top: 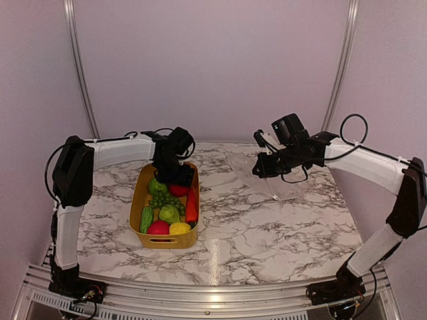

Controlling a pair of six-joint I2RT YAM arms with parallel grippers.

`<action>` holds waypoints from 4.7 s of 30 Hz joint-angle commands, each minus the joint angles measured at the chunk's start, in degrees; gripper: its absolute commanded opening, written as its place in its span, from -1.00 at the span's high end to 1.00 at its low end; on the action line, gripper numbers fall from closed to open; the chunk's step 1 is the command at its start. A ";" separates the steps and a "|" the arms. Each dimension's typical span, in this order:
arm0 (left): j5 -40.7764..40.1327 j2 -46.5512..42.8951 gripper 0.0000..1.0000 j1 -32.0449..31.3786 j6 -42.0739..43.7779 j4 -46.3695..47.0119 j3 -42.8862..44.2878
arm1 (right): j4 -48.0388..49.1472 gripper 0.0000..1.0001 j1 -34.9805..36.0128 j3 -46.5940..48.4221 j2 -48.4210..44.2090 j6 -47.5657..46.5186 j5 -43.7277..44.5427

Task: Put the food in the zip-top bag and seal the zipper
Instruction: Pick up the fake fruit from the bin, then place the fake fruit in the zipper food storage bag, then pick up the fake fruit from the bin.

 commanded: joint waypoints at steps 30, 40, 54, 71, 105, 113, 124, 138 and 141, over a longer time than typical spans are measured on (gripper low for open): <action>23.81 -28.00 0.02 -5.71 -5.68 31.75 -14.36 | -0.93 1.00 0.81 5.11 2.64 1.33 -2.41; 26.15 -20.07 0.15 -9.67 -13.74 42.85 -9.84 | -0.99 1.00 1.56 6.81 2.25 4.90 -5.65; 20.28 -15.36 0.27 -10.09 -16.64 42.04 -9.30 | -4.11 1.00 1.55 12.23 -0.58 9.40 -3.16; 10.51 -9.39 -0.98 -10.93 -13.47 28.29 6.77 | -3.85 1.00 1.55 14.90 -0.94 12.32 -2.94; -7.89 -35.64 -0.98 -6.34 -2.39 22.09 -27.36 | -4.62 1.00 -7.55 9.49 -1.97 -3.96 12.67; -14.76 -32.17 -0.53 -5.35 1.75 7.18 -22.03 | -1.49 1.00 0.36 10.11 3.76 -1.80 3.60; -11.49 -28.22 -0.57 -4.27 -5.83 -1.22 -21.47 | -0.81 1.00 0.76 8.59 4.65 -0.81 -2.87; 5.12 -23.90 -0.45 -4.73 -13.33 -2.29 -25.92 | 0.47 1.00 0.75 4.69 2.01 0.18 -4.26; 6.94 -21.88 -0.46 -4.90 -11.78 -2.80 -25.62 | 0.58 1.00 0.76 4.36 2.04 0.55 -4.65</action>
